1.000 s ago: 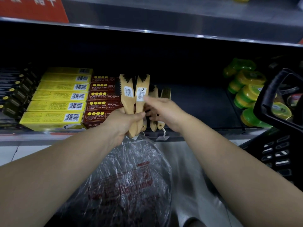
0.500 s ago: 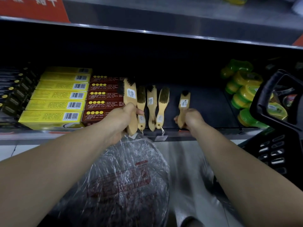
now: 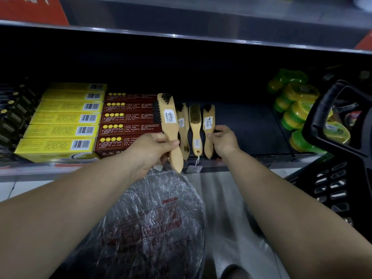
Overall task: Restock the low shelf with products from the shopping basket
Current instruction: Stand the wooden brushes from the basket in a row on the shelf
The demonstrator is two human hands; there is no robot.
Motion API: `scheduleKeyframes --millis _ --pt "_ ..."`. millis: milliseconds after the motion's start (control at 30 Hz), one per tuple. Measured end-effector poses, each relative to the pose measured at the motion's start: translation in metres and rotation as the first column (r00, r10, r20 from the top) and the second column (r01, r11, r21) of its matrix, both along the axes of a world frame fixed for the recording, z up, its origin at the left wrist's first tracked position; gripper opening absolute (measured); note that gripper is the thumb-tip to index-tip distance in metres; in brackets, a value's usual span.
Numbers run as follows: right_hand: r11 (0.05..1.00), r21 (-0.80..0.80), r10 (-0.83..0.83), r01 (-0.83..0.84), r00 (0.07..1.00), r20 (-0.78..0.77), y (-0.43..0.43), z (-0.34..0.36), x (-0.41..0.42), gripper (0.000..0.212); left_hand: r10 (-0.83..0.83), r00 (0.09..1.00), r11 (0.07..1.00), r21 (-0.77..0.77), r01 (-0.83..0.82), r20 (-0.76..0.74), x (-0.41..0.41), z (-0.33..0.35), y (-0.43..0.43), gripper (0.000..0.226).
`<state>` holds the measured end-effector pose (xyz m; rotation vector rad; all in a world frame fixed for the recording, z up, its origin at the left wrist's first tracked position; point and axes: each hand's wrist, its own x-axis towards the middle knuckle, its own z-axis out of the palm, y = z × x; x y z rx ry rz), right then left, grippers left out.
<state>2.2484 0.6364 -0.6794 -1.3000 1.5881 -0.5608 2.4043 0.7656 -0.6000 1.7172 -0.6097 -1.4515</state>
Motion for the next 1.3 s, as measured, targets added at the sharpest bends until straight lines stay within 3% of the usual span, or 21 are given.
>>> scheduleKeyframes --millis 233,367,533,600,667,733,800,867,933,967,1033,1100,1167,1233,1300 --pt "0.984 -0.093 -0.157 0.155 0.988 -0.014 -0.004 -0.003 0.0 0.031 0.04 0.998 0.998 -0.055 -0.037 0.055 -0.002 -0.006 -0.029 0.005" --pt "0.998 -0.009 -0.062 0.063 0.998 0.02 -0.002 -0.007 0.003 0.031 -0.012 0.998 0.998 -0.058 0.016 0.063 -0.012 -0.013 -0.051 0.014" --pt "1.0 0.003 0.002 -0.002 0.993 -0.121 -0.009 -0.001 0.0 0.033 -0.03 0.996 0.998 -0.052 0.034 0.081 -0.017 -0.025 -0.052 0.026" --pt "0.997 -0.075 -0.009 -0.009 0.972 -0.235 -0.007 0.002 0.0 0.035 0.004 0.998 0.998 -0.058 0.0 0.066 -0.016 -0.026 -0.051 0.024" --pt "0.962 -0.269 -0.037 -0.037 0.963 -0.268 -0.003 0.012 0.002 0.026 0.027 0.998 0.998 -0.062 -0.023 0.058 -0.015 -0.027 -0.052 0.024" --pt "0.951 -0.295 0.068 -0.097 0.992 -0.108 0.0 0.026 0.007 0.022 0.043 0.998 0.996 -0.079 -0.039 0.04 -0.015 -0.029 -0.054 0.023" --pt "0.968 -0.122 0.233 -0.219 0.965 0.117 0.008 0.041 0.015 0.02 0.036 0.999 0.993 -0.112 -0.033 0.023 -0.018 -0.03 -0.055 0.022" --pt "0.944 -0.025 0.327 -0.328 0.924 0.2 0.013 0.045 0.019 0.01 0.005 1.0 0.985 -0.171 -0.002 0.015 -0.023 -0.031 -0.057 0.023" --pt "0.96 -0.012 0.275 -0.28 0.932 0.237 0.013 0.043 0.016 0.008 -0.056 0.996 0.971 -0.226 0.071 0.071 -0.027 -0.033 -0.059 0.028" --pt "0.979 -0.006 0.196 -0.203 0.941 0.277 0.011 0.042 0.012 0.008 -0.108 0.975 0.959 -0.237 0.153 0.194 -0.028 -0.035 -0.06 0.031" --pt "1.0 0.023 -0.023 0.017 0.941 0.338 0.003 0.039 0.0 0.009 -0.236 0.814 0.902 -0.191 0.386 0.531 -0.029 -0.04 -0.06 0.035" --pt "0.977 0.053 -0.211 0.205 0.923 0.323 -0.004 0.032 -0.014 0.014 -0.351 0.601 0.806 -0.095 0.584 0.718 -0.03 -0.046 -0.058 0.038" --pt "0.963 0.095 -0.271 0.254 0.92 0.284 -0.007 0.025 -0.025 0.023 -0.457 0.394 0.687 0.035 0.725 0.798 -0.033 -0.053 -0.055 0.043" --pt "0.97 0.135 -0.227 0.201 0.946 0.23 -0.008 0.018 -0.031 0.03 -0.535 0.203 0.581 0.183 0.793 0.82 -0.034 -0.06 -0.052 0.05" --pt "0.98 0.124 -0.173 0.153 0.969 0.175 -0.009 0.014 -0.033 0.032 -0.573 0.09 0.527 0.282 0.802 0.814 -0.032 -0.065 -0.051 0.054"
